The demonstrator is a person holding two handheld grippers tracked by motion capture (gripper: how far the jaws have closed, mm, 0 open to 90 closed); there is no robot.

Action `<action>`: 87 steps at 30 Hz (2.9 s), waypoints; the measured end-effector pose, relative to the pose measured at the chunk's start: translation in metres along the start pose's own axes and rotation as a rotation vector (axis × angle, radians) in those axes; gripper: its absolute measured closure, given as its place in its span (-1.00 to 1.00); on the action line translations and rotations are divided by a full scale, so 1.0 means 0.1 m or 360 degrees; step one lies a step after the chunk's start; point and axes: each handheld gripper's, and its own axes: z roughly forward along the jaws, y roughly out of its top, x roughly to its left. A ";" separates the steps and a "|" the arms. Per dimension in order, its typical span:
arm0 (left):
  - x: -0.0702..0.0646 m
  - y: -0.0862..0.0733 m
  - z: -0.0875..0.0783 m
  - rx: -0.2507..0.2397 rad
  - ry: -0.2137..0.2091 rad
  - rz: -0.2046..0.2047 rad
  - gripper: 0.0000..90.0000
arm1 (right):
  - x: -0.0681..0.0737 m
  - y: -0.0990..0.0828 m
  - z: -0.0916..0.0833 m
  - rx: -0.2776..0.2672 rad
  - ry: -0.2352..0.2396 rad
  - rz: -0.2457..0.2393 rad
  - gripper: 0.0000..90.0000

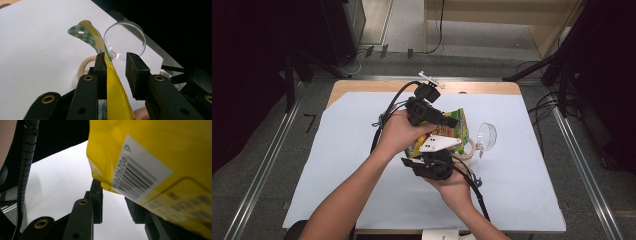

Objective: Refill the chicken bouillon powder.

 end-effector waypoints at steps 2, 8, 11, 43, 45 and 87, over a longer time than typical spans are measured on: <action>0.01 0.00 -0.01 -0.0001 0.0003 0.0001 0.60 | 0.00 0.00 0.00 0.0004 -0.0002 -0.0009 0.56; -0.01 -0.01 -0.03 -0.0013 0.0022 0.0008 0.60 | 0.01 0.01 0.02 -0.0008 0.0008 -0.0014 0.55; -0.02 -0.01 -0.04 -0.0019 0.0023 0.0006 0.60 | 0.01 0.01 0.02 -0.0017 -0.0001 -0.0026 0.55; 0.06 0.02 -0.04 -0.0011 -0.0014 -0.0084 0.57 | 0.05 0.05 -0.01 0.0016 -0.0011 -0.0040 0.55; 0.06 0.02 -0.04 -0.0006 -0.0014 -0.0085 0.57 | 0.04 0.05 -0.01 0.0018 -0.0014 -0.0040 0.56; -0.07 0.01 -0.05 -0.0017 0.0048 -0.0021 0.55 | 0.07 0.03 -0.04 -0.0024 -0.0037 -0.0068 0.61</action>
